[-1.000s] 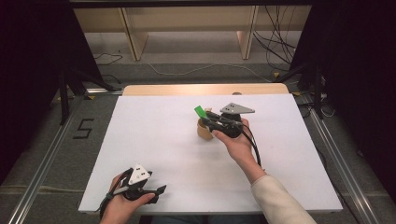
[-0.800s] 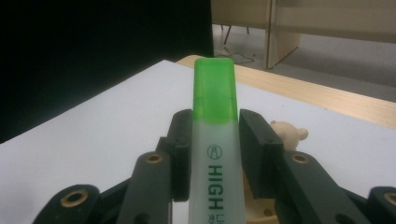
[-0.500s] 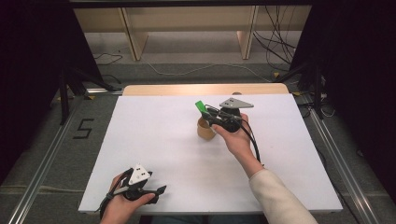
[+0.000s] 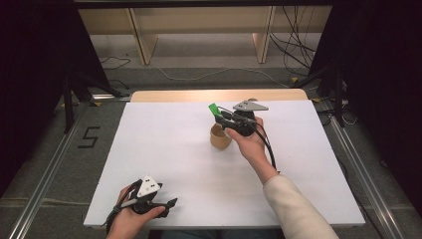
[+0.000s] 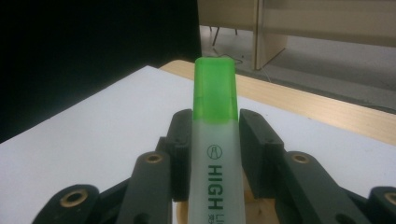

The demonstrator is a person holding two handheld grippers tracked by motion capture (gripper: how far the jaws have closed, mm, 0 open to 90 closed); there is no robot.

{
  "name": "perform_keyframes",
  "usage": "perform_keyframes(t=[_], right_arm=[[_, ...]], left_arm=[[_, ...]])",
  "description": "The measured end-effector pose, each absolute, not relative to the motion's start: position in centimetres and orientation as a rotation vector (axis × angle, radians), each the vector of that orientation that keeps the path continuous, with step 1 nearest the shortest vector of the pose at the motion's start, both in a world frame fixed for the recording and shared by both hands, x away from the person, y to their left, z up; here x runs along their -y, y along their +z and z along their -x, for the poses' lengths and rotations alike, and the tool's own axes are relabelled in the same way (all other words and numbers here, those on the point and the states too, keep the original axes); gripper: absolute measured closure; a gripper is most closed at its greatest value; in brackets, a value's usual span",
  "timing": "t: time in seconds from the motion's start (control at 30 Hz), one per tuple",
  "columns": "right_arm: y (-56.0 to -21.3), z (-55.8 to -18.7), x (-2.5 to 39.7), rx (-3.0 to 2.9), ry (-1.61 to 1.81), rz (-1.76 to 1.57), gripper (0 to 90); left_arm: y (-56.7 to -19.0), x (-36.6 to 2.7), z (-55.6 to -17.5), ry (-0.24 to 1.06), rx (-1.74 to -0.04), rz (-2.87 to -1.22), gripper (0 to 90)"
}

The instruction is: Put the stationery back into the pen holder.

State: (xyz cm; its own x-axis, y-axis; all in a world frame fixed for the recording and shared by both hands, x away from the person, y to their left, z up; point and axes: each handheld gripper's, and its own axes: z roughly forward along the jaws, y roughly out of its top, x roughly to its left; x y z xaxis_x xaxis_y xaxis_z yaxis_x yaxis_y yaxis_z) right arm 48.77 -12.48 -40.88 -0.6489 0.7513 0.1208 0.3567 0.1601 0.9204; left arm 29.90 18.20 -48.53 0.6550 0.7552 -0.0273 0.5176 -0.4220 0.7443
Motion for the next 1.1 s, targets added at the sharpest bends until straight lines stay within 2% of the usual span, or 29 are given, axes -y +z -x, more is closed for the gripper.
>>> perform_keyframes(t=[1.1], right_arm=[[-42.2,-51.1,10.8,-2.080,1.439,-1.047,66.7]], left_arm=[[-48.6,-18.2,-29.9,0.400,-0.979,-2.121,26.1]])
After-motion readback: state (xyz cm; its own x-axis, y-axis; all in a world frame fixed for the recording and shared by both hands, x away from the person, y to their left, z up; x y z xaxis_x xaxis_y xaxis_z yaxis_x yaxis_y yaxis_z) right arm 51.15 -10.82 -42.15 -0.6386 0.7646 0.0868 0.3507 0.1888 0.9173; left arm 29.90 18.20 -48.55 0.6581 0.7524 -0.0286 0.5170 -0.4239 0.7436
